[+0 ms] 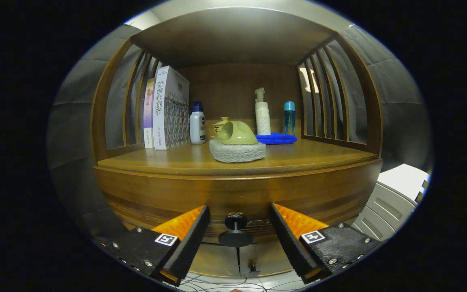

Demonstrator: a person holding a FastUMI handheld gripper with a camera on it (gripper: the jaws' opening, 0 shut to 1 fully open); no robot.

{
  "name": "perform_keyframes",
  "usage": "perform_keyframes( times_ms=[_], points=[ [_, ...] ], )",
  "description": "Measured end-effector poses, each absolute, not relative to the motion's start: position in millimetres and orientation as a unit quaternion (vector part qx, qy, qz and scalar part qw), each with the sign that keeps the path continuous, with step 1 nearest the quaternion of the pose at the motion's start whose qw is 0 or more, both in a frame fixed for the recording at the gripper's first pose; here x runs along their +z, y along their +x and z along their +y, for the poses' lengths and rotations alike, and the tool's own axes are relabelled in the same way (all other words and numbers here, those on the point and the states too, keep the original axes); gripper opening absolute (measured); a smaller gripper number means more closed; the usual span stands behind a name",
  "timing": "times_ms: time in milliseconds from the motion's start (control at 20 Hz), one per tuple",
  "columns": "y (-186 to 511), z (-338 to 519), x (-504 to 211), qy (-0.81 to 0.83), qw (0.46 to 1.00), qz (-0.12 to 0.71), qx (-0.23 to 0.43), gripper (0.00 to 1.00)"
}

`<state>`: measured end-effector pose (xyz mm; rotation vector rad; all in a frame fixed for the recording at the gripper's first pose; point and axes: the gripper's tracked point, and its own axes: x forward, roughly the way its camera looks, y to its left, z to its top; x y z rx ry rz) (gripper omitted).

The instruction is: Pull open the drawer, take out the items inside it, and place them on the countertop above the cabinet.

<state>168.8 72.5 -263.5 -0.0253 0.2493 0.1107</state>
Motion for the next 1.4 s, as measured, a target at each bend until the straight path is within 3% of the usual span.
perform_keyframes(
  times_ms=[150,400,600,950,1150,1300,1400],
  points=[
    [154,59,-239,-0.012,0.99,0.121,0.073,0.95],
    [119,7,-117,-0.015,0.999,0.031,0.042,0.94],
    [78,-6,-52,-0.034,0.998,0.036,0.043,0.94],
    [4,0,3,-0.001,0.998,0.019,0.054,0.94],
    [6,-2,20,-0.025,0.999,-0.004,0.037,0.94],
    [8,-20,16,-0.051,0.999,0.005,-0.016,0.94],
    [7,-4,13,-0.061,0.998,0.008,0.015,0.94]
  ],
)
